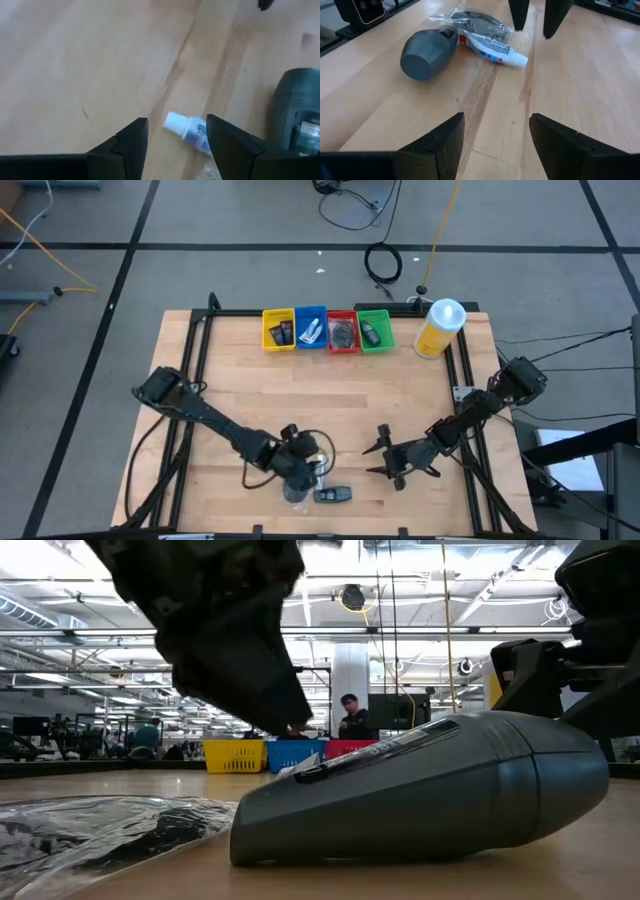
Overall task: Pick & Place Travel size toiletries
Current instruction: Put the white toothpaste into the blue basket
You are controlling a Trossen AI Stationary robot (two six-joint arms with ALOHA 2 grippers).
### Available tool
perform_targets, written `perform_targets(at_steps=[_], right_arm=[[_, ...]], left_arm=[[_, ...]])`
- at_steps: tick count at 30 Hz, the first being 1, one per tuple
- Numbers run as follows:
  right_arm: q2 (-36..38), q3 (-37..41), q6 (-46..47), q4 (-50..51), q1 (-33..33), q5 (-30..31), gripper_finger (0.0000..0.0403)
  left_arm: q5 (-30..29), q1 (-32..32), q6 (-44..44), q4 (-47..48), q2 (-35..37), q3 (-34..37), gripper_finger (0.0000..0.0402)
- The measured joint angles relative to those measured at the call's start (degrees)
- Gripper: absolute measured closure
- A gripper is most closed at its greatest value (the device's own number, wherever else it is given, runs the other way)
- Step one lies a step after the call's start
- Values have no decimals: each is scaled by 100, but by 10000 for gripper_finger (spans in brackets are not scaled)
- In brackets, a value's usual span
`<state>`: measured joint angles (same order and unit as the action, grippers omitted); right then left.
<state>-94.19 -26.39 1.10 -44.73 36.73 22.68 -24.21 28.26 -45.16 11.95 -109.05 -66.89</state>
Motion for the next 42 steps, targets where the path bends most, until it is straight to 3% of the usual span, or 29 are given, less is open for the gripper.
perform_targets(at_steps=[6,15,26,34,42], right_arm=[[0,2,-10,42,0,4,190],[0,2,-13,44,-2,2,190],[0,2,-28,51,-2,2,190],[2,4,-18,137,-27,4,190],[2,4,35,197,-115,2,190]], left_arm=[[658,-93,-930,-83,-53,-33,204],[618,1,-1688,254,-62,-28,204],[723,-5,-1834,212,-233,-29,207],[1230,-173,-1778,-125,-578,-44,257],[1244,-355,-1139,-159,-597,-33,349]])
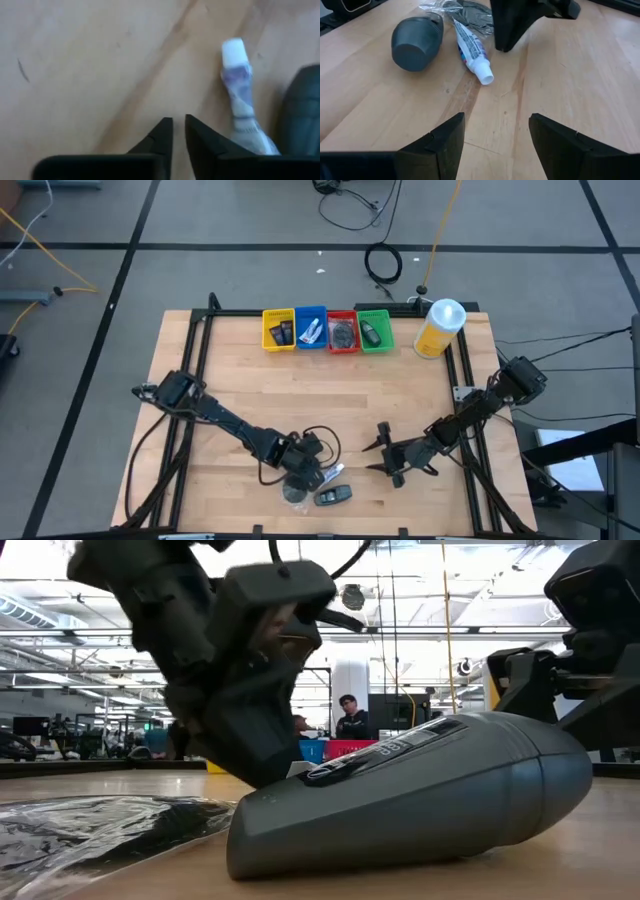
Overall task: Pick & Place Travel size toiletries
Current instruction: Put the white toothpaste into the blue basket
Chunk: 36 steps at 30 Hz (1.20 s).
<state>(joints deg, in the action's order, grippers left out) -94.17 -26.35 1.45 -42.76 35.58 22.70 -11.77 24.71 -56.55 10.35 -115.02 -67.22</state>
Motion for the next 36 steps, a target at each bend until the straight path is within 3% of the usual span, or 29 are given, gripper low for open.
perform_targets(at_steps=[4,11,15,19,23,29,36], right_arm=[[0,0,2,18,-5,0,190],[0,0,2,25,-3,0,190],[0,0,76,37,-7,-2,190],[0,0,88,99,-40,-4,190],[0,0,90,107,-42,-2,190],[0,0,90,103,-42,-2,190],[0,0,116,101,-42,-2,190]], left_arm=[[-13,-133,399,5,-3,4,394],[-74,-267,879,116,113,17,392],[-446,-44,1225,-99,437,23,396],[-688,243,1776,-623,489,17,364],[-735,357,1940,-1233,343,17,299],[-284,393,2004,-1918,-119,15,205],[-65,417,2416,-2251,-421,7,189]])
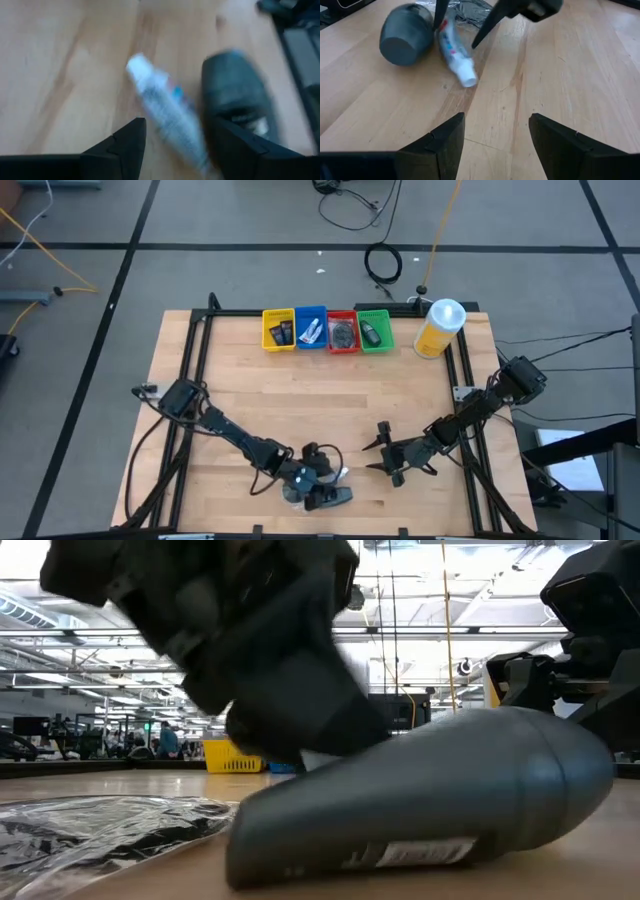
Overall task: Pick & Place Travel size toiletries
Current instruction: Put the white toothpaste into the blue basket
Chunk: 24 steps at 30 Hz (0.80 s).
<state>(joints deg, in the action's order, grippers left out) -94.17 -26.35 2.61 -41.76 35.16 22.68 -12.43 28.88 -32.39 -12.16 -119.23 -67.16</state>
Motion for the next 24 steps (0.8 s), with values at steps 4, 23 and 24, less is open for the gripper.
perform_targets(at_steps=[4,23,24], right_arm=[[0,0,17,-5,0,0,190],[0,0,84,7,-60,-2,190],[0,-1,122,20,-69,-8,190]], left_arm=[[37,14,212,83,-58,9,211],[-719,-483,533,1307,147,-1,348],[-754,-505,532,1381,214,9,354]])
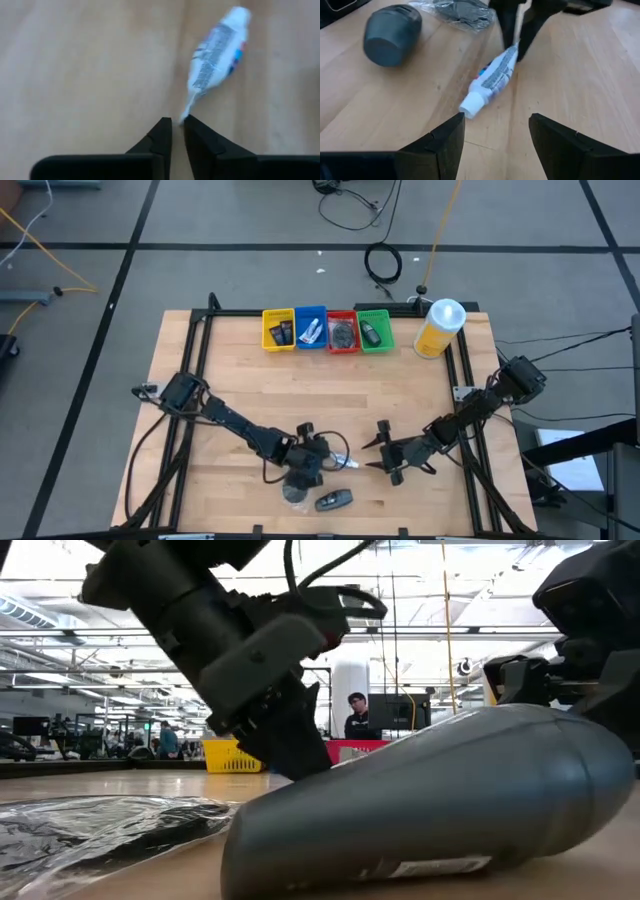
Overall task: Pick & Place Travel size toiletries
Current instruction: Put the white toothpaste into the blue basket
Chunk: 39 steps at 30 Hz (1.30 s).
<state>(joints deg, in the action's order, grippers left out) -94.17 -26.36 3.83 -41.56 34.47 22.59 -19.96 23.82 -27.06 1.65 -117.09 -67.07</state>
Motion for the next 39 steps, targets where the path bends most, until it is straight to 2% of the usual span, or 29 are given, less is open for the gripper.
perform_targets(at_steps=[6,10,12,16,20,24,27,30,34,39], right_arm=[[0,1,42,25,-1,-11,190],[0,1,40,36,-1,-10,190],[0,1,42,47,-1,-11,190],[0,1,41,45,-1,-11,190],[0,1,35,26,-1,-11,190],[0,1,24,27,-1,-11,190],[0,-1,23,28,-1,-11,190],[0,0,24,28,-1,-11,190],[0,1,22,26,-1,-11,190],[0,1,7,26,-1,-7,190]], left_arm=[[60,24,458,223,418,0,387],[471,113,1315,-193,426,0,376],[520,158,1923,-683,384,-2,347],[541,179,2985,-1620,107,-7,261],[602,-139,3029,-2129,-209,-7,182],[836,-424,2992,-1975,-318,4,148],[1470,-578,2976,-1944,-285,-7,155],[2074,-685,2956,-1831,-300,-7,179],[2124,-720,2954,-1715,-296,-7,227],[2090,-718,2964,-1658,-296,-7,307]])
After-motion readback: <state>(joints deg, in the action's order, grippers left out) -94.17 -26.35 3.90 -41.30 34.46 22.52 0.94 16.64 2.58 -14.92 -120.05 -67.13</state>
